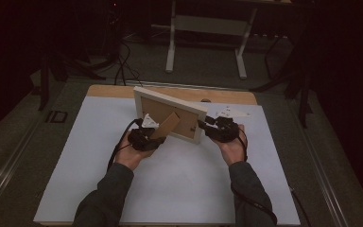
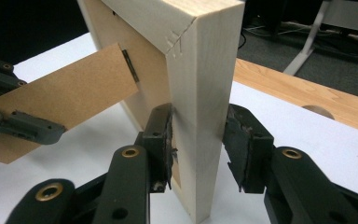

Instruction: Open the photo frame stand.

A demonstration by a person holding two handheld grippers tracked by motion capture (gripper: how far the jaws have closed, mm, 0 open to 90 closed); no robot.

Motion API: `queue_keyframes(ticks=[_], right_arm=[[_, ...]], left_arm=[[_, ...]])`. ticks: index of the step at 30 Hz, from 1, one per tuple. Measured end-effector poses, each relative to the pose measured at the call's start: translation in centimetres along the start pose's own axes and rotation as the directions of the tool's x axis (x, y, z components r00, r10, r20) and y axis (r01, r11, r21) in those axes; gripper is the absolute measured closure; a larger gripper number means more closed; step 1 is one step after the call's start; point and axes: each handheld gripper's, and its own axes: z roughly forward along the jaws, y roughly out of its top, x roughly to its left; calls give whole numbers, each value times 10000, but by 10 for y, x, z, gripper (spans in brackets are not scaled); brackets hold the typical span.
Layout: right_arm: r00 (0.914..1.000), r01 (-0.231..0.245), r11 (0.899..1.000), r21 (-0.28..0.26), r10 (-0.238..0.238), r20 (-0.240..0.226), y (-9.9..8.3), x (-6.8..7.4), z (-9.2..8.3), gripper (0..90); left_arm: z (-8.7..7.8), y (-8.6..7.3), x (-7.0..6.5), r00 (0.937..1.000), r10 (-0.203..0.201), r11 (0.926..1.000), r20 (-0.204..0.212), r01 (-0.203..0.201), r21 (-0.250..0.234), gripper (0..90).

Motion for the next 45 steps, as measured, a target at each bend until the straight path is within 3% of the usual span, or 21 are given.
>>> queue_keyframes(ticks=[3,11,23,45], right_arm=[[9999,-122,9997,-210,120,-109,2,0,-2,647],[9992,-20,9999,-134,15,-389,1,-1,-2,641],[9970,189,9988,449,-154,-764,-7,1,5,596],[9961,246,9965,803,-177,-859,-32,0,-9,583]], left_arm=[[0,-2,2,10000,-87,9999,-12,87,-63,700],[-1,-5,0,9999,-112,9999,17,112,-104,700],[-1,-15,0,10000,-52,10000,35,52,-7,701],[-2,-24,-1,9995,-242,9997,218,243,-36,716]])
